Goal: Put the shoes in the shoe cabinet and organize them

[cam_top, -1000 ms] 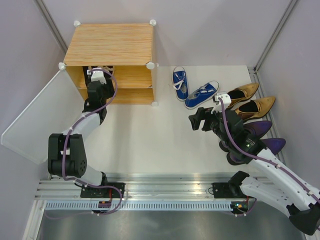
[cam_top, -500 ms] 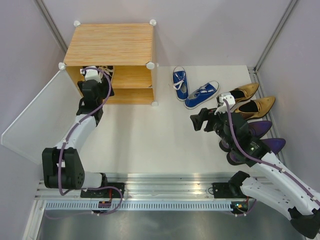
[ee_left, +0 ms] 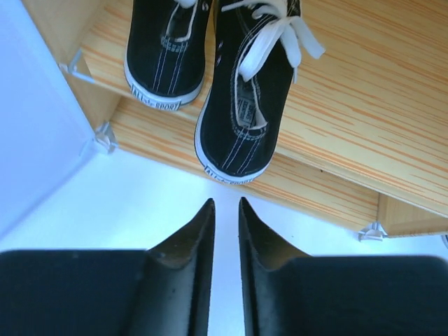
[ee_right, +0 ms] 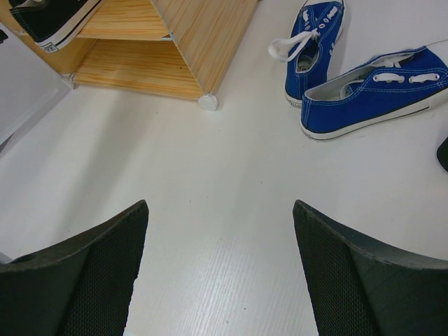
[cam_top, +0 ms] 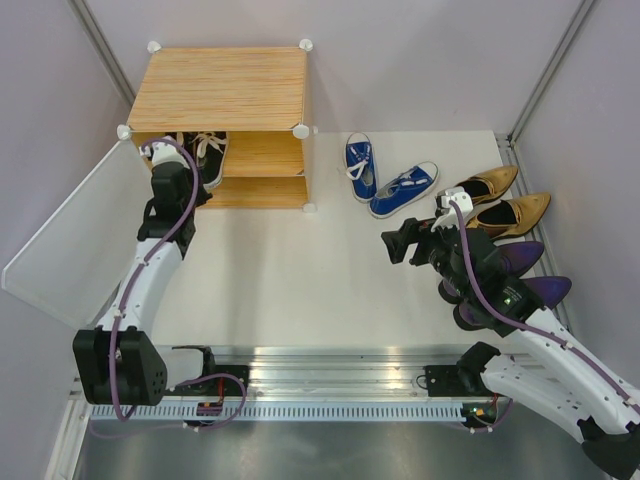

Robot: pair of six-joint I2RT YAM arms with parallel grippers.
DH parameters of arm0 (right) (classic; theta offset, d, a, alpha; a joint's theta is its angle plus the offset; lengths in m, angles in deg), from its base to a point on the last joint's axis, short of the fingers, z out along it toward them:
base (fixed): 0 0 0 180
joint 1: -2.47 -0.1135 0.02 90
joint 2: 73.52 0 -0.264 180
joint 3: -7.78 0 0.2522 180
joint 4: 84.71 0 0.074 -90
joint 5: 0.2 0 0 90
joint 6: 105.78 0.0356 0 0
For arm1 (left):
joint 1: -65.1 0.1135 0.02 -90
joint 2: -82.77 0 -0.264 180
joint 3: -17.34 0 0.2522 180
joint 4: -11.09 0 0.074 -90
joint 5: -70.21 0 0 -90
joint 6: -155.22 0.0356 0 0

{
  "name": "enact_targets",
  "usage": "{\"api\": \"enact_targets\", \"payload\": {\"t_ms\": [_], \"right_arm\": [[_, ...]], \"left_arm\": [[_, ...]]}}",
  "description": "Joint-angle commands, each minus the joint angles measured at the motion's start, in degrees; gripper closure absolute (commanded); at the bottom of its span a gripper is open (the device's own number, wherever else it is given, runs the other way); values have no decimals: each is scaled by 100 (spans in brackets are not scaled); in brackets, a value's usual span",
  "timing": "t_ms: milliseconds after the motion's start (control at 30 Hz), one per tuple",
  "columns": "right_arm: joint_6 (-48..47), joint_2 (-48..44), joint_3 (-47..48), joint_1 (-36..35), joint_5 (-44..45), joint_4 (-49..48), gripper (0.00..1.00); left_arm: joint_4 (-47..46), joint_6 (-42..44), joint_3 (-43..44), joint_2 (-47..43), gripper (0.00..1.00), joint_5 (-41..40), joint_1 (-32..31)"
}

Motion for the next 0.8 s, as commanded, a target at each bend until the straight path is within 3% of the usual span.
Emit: {"api": "enact_targets", "payload": {"t_ms": [0, 267, 767], "right_arm": [[43, -62, 1, 22, -51, -186, 13], [34, -27, 1, 22, -51, -186, 12], [25, 8, 19, 22, 19, -186, 12]], "left_arm": [[292, -491, -85, -83, 79, -12, 68], [187, -614, -85, 418, 96, -117, 104], [-402, -369, 468, 1182, 97, -65, 104]]}}
